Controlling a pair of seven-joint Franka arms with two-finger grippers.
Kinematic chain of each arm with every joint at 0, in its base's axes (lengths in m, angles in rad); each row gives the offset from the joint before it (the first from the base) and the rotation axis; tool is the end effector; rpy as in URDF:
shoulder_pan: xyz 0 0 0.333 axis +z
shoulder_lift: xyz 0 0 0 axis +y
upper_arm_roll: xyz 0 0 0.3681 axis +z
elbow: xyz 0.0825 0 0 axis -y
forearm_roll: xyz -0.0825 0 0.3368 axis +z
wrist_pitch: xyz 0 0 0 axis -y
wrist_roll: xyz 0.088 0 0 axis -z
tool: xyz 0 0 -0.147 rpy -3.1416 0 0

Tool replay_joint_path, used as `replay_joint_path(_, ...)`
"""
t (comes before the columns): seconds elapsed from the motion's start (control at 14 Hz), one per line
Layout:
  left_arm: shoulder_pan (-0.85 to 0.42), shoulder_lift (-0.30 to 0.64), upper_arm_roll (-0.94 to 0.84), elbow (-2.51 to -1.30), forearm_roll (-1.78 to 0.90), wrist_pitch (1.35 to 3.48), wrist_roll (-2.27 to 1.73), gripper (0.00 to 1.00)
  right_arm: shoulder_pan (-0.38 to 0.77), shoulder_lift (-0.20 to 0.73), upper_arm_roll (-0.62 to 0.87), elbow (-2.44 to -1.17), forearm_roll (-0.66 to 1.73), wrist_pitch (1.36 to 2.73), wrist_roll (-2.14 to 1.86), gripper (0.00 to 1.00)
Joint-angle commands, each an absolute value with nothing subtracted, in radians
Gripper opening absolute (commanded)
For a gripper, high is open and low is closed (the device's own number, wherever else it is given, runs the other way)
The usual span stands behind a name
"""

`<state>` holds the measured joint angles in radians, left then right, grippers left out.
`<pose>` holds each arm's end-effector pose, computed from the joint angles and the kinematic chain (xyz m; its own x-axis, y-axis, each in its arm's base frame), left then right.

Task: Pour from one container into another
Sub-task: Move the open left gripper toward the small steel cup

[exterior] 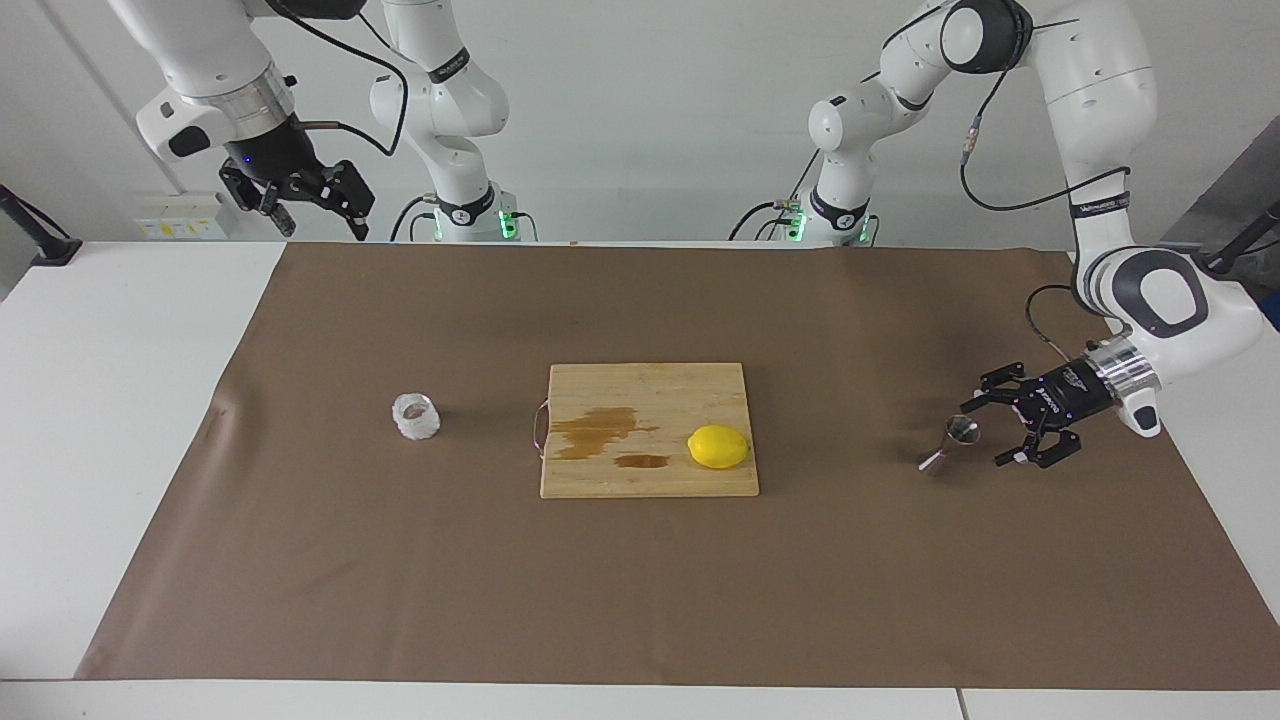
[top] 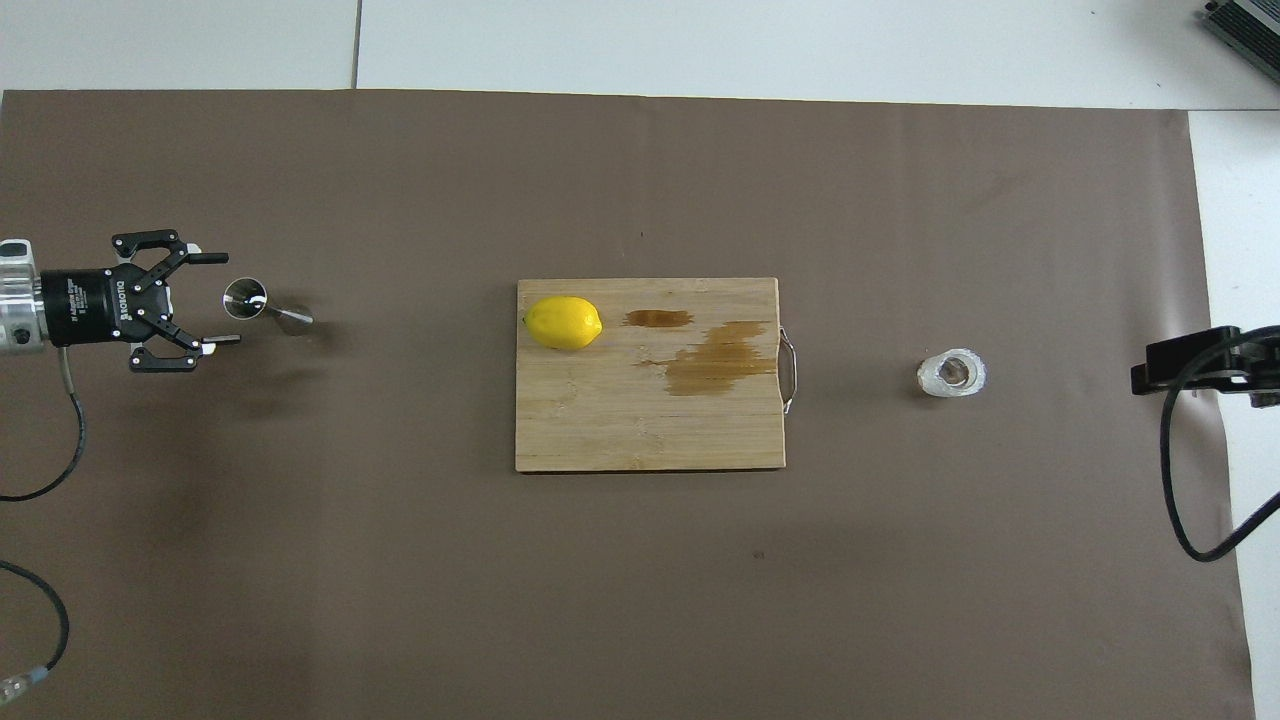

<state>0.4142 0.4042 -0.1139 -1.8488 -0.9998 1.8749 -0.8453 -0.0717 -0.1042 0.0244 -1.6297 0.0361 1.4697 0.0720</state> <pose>0.5950 0.0911 0.3678 -0.0066 0.5596 -0.8288 0.9862 0.1406 0.0870 0.4559 -0.0152 0.6537 0.9916 -0.1156 -0.0580 -0.1174 -0.9926 -0.0294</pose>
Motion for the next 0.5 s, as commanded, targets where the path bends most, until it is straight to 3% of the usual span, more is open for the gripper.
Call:
replay_joint_path(0.0,0.419,0.348,-0.117,-1.927,-1.034,1.911,-0.896,1.00,-0.084,-0.123,0.029,-1.647,0.046,1.468,0.064,1.00)
replay_joint_path(0.43,0.419,0.342,-0.118,-1.939,-1.098,1.901,-0.911,1.00,-0.084,-0.123,0.029,-1.647,0.046,1.468,0.064,1.00)
